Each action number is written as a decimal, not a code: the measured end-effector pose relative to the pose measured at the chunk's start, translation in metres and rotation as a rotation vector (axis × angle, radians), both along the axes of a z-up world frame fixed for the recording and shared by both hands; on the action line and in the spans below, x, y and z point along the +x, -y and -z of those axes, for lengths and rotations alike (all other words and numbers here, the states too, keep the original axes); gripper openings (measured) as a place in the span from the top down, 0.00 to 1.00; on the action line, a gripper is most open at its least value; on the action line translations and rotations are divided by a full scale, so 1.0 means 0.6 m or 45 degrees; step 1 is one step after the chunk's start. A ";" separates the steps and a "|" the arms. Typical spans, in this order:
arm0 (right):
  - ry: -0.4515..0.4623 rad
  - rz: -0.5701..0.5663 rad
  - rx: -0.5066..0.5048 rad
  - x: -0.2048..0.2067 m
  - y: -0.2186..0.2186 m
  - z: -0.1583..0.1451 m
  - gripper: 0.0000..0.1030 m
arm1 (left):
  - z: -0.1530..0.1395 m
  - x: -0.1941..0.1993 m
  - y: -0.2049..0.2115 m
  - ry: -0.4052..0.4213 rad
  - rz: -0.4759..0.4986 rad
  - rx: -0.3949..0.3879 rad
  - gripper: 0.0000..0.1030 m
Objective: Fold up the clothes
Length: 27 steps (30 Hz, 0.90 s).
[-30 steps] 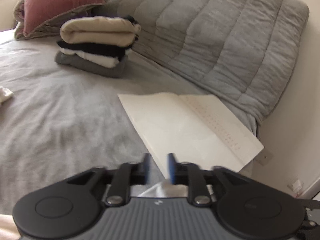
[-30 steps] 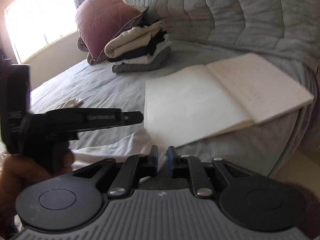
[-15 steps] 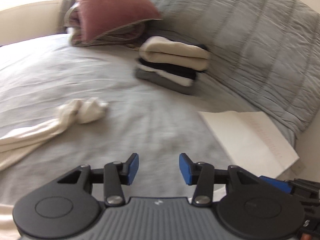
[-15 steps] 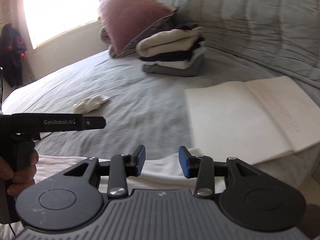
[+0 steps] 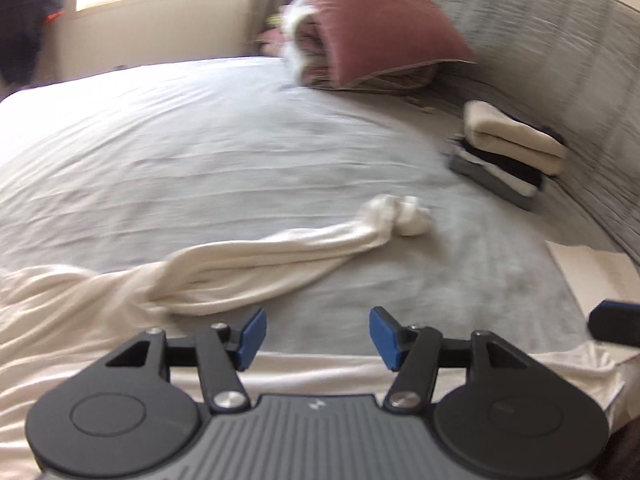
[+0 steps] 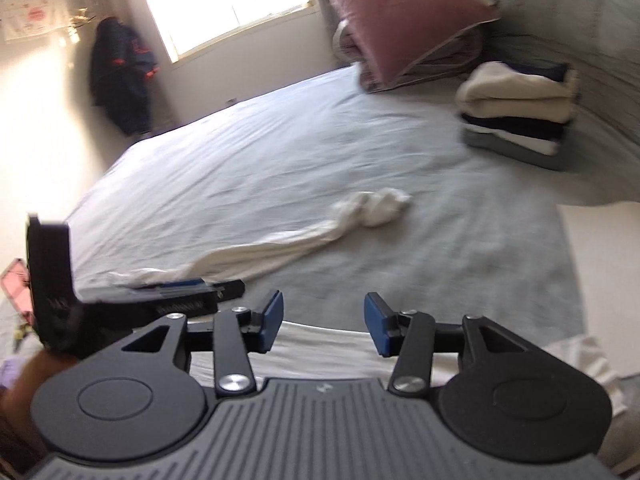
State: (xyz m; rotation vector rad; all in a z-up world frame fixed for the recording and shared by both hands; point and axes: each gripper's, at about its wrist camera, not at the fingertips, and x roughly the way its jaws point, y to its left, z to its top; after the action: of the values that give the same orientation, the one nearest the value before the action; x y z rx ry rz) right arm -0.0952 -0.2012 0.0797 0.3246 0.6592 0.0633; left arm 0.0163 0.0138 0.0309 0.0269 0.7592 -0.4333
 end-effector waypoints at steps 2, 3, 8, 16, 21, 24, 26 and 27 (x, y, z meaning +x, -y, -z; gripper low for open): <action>-0.024 -0.045 0.023 0.022 -0.026 -0.020 0.50 | -0.005 0.007 -0.041 -0.012 -0.058 -0.004 0.40; -0.036 -0.066 0.029 0.033 -0.040 -0.029 0.50 | -0.006 0.010 -0.062 -0.017 -0.089 -0.008 0.40; -0.047 -0.175 0.012 0.085 -0.104 -0.047 0.44 | 0.003 0.033 -0.162 -0.046 -0.305 -0.075 0.41; -0.094 -0.439 -0.107 0.215 -0.226 0.019 0.42 | 0.073 0.046 -0.283 0.074 -0.609 -0.210 0.57; -0.076 -0.597 -0.110 0.305 -0.295 0.066 0.42 | 0.095 0.062 -0.334 0.108 -0.658 -0.260 0.60; -0.071 -0.665 -0.133 0.354 -0.328 0.093 0.42 | 0.109 0.070 -0.349 0.115 -0.666 -0.235 0.61; -0.087 -0.694 -0.138 0.383 -0.344 0.110 0.42 | 0.121 0.080 -0.364 0.084 -0.665 -0.257 0.65; -0.097 -0.707 -0.130 0.397 -0.349 0.119 0.42 | 0.125 0.085 -0.372 0.060 -0.661 -0.276 0.66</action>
State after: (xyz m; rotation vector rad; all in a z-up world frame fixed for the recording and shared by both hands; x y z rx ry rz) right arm 0.1428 0.0080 0.0085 0.0375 0.8104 0.5476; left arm 0.0676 0.2369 -0.0444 -0.3552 0.6399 -0.0174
